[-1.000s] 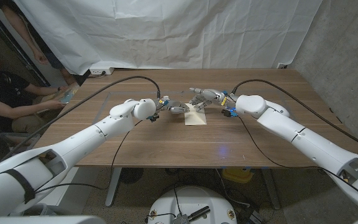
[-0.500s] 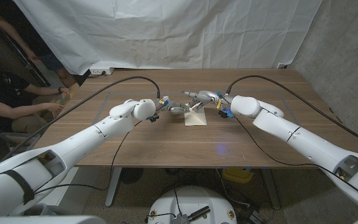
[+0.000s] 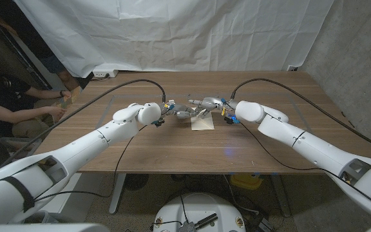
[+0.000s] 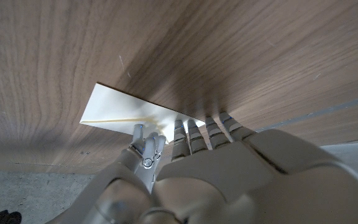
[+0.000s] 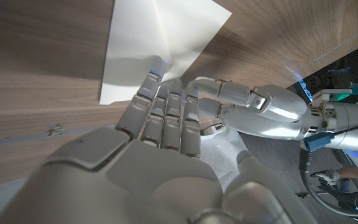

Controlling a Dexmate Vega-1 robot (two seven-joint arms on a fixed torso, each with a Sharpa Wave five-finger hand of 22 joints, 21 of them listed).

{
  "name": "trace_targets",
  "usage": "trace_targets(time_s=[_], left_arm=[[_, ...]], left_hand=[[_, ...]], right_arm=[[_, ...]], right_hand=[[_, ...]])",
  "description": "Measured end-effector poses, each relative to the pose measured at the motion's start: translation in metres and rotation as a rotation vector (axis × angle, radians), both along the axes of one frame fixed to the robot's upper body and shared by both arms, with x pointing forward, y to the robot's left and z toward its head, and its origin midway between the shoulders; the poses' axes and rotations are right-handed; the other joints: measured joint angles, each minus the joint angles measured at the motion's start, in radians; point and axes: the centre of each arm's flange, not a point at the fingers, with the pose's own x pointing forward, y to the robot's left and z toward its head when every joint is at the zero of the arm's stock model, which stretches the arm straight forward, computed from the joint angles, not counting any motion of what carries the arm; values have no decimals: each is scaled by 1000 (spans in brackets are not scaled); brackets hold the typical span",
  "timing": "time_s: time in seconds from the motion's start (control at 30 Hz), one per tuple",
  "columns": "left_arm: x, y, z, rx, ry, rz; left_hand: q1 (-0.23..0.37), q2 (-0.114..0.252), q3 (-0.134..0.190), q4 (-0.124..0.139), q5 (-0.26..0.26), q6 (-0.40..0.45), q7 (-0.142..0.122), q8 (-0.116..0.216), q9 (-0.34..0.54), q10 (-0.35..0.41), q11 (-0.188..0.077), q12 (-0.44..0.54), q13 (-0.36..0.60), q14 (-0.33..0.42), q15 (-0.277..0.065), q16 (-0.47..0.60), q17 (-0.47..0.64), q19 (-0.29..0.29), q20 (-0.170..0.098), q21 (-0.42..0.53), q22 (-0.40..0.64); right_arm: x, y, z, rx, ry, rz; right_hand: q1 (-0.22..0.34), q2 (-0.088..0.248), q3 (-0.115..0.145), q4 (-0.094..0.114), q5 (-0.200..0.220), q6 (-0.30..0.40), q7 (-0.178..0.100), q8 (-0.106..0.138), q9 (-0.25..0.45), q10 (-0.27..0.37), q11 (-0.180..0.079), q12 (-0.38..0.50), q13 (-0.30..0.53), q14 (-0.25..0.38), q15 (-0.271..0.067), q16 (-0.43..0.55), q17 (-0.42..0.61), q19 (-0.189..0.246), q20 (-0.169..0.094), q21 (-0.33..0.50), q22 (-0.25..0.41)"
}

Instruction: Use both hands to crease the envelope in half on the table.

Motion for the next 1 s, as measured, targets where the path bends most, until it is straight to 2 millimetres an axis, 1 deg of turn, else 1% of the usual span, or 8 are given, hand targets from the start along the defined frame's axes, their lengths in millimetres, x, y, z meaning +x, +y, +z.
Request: trace_targets(time_s=[0.23, 0.33, 0.5, 0.6, 0.83, 0.87, 0.9, 1.0], left_arm=[[0, 2, 0, -1, 1, -1], [1, 3, 0, -2, 1, 0], [1, 4, -1, -4, 1, -1], [2, 5, -1, -4, 2, -1], [3, 7, -1, -6, 3, -3], [3, 7, -1, -6, 3, -2], [3, 7, -1, -7, 3, -3], [4, 7, -1, -7, 3, -3]], left_hand=[[0, 0, 0, 0, 0, 0, 0, 0, 0, 0, 0, 0, 0, 0, 0, 0, 0, 0, 0, 0, 0], [0, 0, 0, 0, 0, 0, 0, 0, 0, 0, 0, 0, 0, 0, 0, 0, 0, 0, 0, 0, 0], [0, 0, 0, 0, 0, 0, 0, 0, 0, 0, 0, 7, 0, 0, 0, 0, 0, 0, 0, 0, 0], [0, 0, 0, 0, 0, -12, -9, 0, 0, -2, 1, 7, -1, 0, 0, 0, 0, 0, 0, 0, 0], [0, 0, 0, 0, 0, -18, -15, 0, 0, -2, 1, 7, -1, 0, 0, 0, 0, 0, 0, 0, 0], [0, 0, 0, 0, 0, -18, -14, 0, 0, -2, 1, 7, 0, 0, 0, 0, 0, 0, 0, 0, 0], [0, 0, 0, 0, 0, -18, -15, 0, 0, -2, 1, 7, 0, 0, 0, 0, 0, 0, 0, 0, 0], [0, 0, 0, 0, 0, -17, -15, 0, 0, -2, 1, 7, 0, 0, 0, 0, 0, 0, 0, 0, 0]], right_arm=[[7, 0, -5, 19, 6, -10], [10, 0, -8, 31, 12, -14], [12, -1, -13, 43, 23, -19], [14, -2, -15, 51, 28, -23], [17, -6, -18, 93, 54, -30], [17, -7, -18, 99, 57, -29], [18, -8, -19, 110, 64, -31], [19, -10, -20, 131, 75, -31]], right_hand=[[0, 0, 0, 0, 0, 2, -2, 0, 0, 7, 4, 0, 0, 7, -4, 0, 0, 6, -6, 6, 1], [0, 0, 4, 4, 0, 2, -2, 0, 0, 7, 4, 0, 0, 7, -4, 0, 0, 9, -9, 6, 1], [0, 0, 4, 4, 4, 7, 0, 0, 0, 9, 2, 0, 0, 11, -7, 0, 0, 9, -9, 10, 1], [0, 0, 4, 4, 4, 7, 0, 0, 0, 12, -1, 0, 0, 13, -10, 0, 0, 15, -7, 10, -1], [4, 4, 4, 4, 4, 7, 0, -5, 0, 12, -2, 0, 0, 14, -10, 0, 0, 15, -7, 12, -1], [5, 5, 4, 4, 7, 7, 0, -5, 0, 12, -2, 0, 0, 15, -8, 0, 0, 18, -11, 11, -3], [9, 9, 4, 4, 7, 7, 0, -5, 0, 12, -2, -1, 0, 17, -6, 0, 0, 18, -11, 11, -3], [9, 9, 4, 4, 7, 7, 0, -5, 0, 12, -2, -1, 0, 17, -6, 0, 0, 22, -7, 9, -4]])
